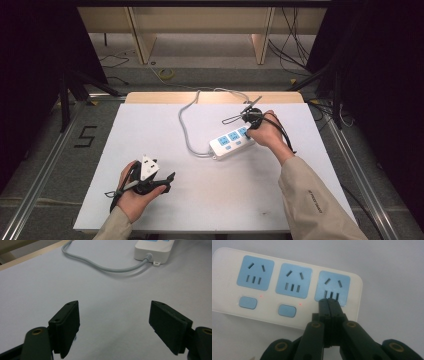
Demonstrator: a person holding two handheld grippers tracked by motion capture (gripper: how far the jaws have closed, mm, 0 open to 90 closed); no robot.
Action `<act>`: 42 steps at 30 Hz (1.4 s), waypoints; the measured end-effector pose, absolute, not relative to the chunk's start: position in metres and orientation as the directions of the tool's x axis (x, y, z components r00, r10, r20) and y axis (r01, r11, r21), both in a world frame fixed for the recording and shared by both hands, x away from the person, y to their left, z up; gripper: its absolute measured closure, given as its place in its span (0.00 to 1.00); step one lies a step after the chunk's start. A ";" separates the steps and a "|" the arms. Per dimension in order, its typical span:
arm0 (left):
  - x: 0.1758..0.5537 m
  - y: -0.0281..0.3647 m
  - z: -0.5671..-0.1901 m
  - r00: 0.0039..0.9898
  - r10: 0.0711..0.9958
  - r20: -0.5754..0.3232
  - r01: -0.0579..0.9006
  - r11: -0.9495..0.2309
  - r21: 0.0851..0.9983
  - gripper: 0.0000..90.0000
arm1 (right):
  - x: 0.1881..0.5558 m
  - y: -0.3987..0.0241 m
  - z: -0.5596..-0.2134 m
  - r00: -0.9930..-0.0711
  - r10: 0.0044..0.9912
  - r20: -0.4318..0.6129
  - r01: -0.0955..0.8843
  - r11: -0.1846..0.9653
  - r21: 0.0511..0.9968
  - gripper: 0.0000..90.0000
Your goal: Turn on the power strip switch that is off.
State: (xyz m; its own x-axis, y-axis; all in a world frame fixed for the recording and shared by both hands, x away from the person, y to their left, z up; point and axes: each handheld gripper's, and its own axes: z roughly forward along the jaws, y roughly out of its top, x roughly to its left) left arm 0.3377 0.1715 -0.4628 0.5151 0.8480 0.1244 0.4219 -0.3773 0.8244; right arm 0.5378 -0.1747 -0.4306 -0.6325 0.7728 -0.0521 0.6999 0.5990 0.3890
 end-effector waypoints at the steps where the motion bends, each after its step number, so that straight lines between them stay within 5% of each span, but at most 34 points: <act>1: 0.338 0.172 -0.463 0.515 0.848 0.125 0.422 -0.377 0.824 0.27 | 0.538 -0.175 -0.430 -0.633 0.772 -0.051 0.700 0.600 0.387 1.00; 42: 0.337 0.170 -0.463 0.516 0.847 0.127 0.424 -0.381 0.821 0.28 | 0.537 -0.178 -0.434 -0.603 0.798 -0.025 0.724 0.560 0.402 1.00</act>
